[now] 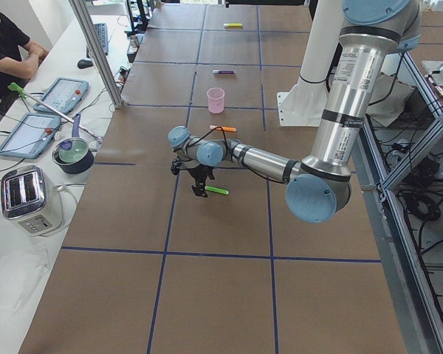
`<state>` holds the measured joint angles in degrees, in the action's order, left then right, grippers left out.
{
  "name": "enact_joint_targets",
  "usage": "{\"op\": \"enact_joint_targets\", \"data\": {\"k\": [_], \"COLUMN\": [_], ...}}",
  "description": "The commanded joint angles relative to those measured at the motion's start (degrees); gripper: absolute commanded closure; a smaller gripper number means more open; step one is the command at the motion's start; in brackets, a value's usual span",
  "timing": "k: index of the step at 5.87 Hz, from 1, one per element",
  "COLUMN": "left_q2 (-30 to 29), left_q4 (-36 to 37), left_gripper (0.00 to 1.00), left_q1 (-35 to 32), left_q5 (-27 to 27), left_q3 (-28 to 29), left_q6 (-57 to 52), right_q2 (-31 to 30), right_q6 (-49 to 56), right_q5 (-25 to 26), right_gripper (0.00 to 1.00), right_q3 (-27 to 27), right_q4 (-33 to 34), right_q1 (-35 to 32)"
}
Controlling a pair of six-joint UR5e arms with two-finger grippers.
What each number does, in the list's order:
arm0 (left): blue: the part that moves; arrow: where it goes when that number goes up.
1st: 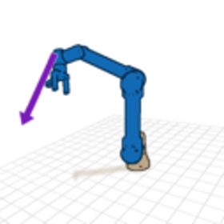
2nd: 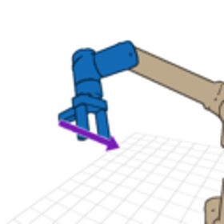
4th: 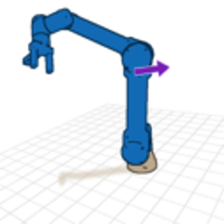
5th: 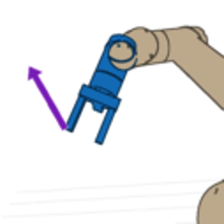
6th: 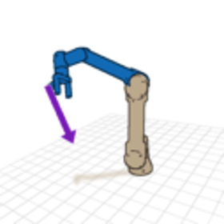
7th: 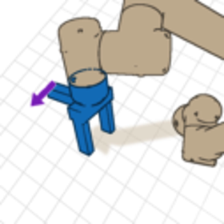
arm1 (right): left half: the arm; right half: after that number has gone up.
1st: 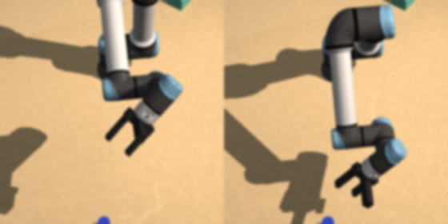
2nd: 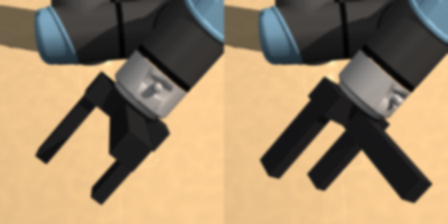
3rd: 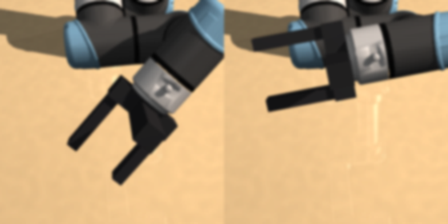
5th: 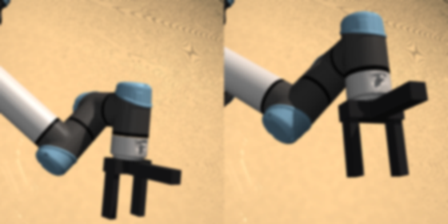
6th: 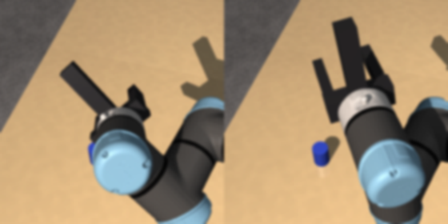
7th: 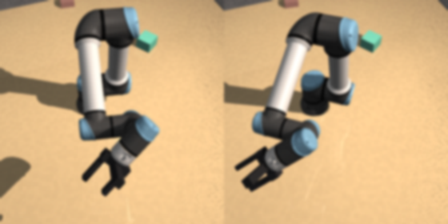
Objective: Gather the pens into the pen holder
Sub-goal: 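Lower the left gripper onto the green marker and grasp it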
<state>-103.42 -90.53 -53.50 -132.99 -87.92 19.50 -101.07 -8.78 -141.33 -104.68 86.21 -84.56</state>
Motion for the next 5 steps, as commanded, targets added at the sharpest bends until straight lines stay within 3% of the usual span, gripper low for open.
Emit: {"op": "enact_joint_targets", "data": {"k": [1, 2, 3, 4, 5], "left_q2": [-0.9, -1.0, -1.08, -1.08, -1.43], "left_q4": [-1.49, -1.49, -1.4, -1.4, -1.4], "left_gripper": [0.06, 0.21, 0.58, 0.86, 1.0], "left_q1": [0.15, 0.41, 0.5, 0.5, 0.5], "left_q5": [0.01, 0.01, 0.09, 0.18, 0.18], "left_q3": [1.43, 1.69, 1.7, 1.61, 1.26], "left_q6": [0.19, 0.27, 0.36, 0.36, 0.36], "right_q2": [-0.01, -0.18, -0.18, -0.27, -0.27], "right_q6": [-0.19, -0.27, -0.28, -0.19, -0.27], "right_q5": [0.09, 0.09, 0.09, 0.01, 0.0], "right_gripper": [0.0, 0.0, 0.0, 0.0, 0.0], "right_q3": [0.0, 0.0, 0.0, 0.0, 0.0], "right_q4": [-0.08, 0.01, 0.01, 0.1, 0.1], "right_q1": [0.01, 0.01, 0.01, 0.01, 0.01]}}
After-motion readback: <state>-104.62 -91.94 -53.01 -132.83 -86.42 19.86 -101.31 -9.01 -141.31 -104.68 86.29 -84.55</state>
